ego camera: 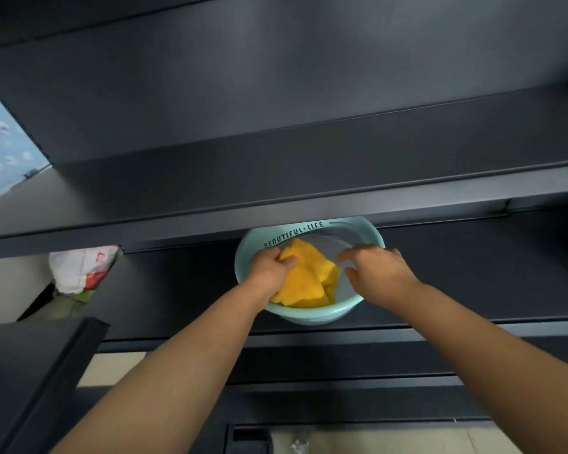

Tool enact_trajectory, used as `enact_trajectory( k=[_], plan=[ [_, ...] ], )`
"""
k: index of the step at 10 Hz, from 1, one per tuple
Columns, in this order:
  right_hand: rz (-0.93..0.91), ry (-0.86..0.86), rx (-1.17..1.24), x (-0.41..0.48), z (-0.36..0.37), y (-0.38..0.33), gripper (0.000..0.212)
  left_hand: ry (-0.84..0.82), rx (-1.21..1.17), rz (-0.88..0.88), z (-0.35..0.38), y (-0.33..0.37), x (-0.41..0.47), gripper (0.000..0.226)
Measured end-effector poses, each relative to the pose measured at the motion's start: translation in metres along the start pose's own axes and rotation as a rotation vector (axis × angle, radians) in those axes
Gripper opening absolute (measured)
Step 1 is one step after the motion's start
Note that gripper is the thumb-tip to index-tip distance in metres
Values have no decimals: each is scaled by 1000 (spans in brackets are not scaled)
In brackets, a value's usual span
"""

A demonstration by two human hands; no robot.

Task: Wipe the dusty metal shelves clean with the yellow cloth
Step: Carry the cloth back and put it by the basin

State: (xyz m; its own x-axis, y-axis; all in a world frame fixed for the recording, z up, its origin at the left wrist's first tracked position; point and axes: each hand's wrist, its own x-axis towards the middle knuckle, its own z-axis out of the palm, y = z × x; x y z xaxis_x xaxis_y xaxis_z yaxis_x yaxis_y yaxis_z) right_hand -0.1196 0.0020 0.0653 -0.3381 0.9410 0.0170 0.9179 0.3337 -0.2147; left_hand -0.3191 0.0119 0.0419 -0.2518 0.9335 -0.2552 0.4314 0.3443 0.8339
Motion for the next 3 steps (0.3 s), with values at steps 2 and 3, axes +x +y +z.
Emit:
enact_trajectory(
  k=[2, 3],
  plan=[
    [62, -14, -25, 1, 0, -1, 38, 123, -51, 32, 6, 12, 25, 37],
    [70, -16, -35, 4, -2, -1, 38, 138, 209, 63, 8, 12, 31, 39]
  ],
)
